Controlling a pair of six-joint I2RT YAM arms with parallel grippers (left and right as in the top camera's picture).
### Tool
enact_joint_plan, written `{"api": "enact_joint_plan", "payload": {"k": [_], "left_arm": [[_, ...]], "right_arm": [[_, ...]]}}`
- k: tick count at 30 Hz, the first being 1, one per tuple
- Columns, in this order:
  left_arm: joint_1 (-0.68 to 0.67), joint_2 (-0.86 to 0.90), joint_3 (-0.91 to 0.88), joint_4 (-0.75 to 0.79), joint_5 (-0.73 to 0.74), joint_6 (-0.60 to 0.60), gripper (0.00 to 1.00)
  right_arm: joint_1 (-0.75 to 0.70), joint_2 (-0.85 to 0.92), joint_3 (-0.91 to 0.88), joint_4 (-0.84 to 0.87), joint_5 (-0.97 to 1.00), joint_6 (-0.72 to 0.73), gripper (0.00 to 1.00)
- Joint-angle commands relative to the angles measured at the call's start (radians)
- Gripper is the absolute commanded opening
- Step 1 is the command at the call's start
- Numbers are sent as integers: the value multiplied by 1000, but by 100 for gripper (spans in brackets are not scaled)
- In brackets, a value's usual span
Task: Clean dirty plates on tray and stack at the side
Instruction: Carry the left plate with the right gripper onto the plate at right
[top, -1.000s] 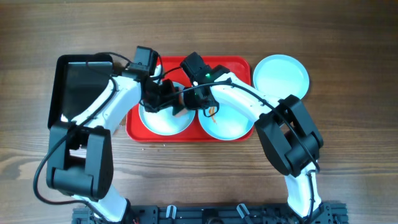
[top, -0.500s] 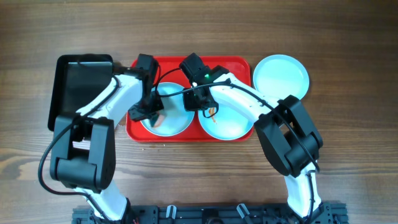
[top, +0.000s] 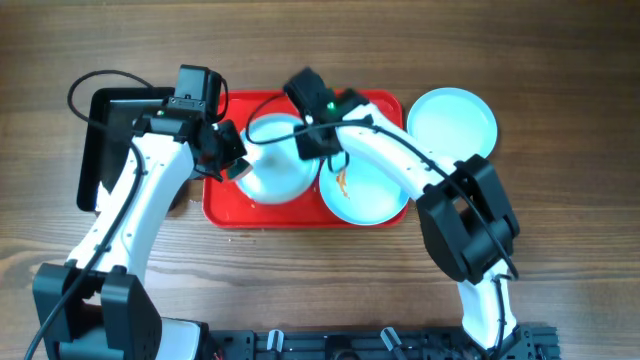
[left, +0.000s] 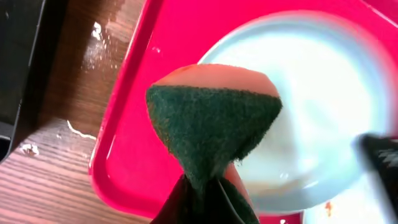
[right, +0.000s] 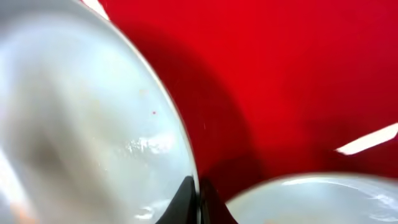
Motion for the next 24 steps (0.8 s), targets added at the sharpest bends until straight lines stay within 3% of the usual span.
{"api": "enact_joint_plan", "payload": {"k": [1,4,8,15,21,24], "left_arm": [[40,-12,18,-29,27,-2,4],[33,-12,-13,-20,31,-2,4],[31,10,-89,66,134,-2,4],[31,14,-151,138,176,-2,4],[31,14,-151,138,175,-2,4],[31,14,-152,138,175,-2,4]], "right_arm": [[-6,-50,161,-58,249,-121,4],[-6,-52,272,-123,456,-207,4],[8,-70,277,-122,658,-323,4],[163,-70,277,-16,1096,-575,4],[236,-70,277,95,1329,-734,4],[238,-70,277,106,1350,-778,4]]}}
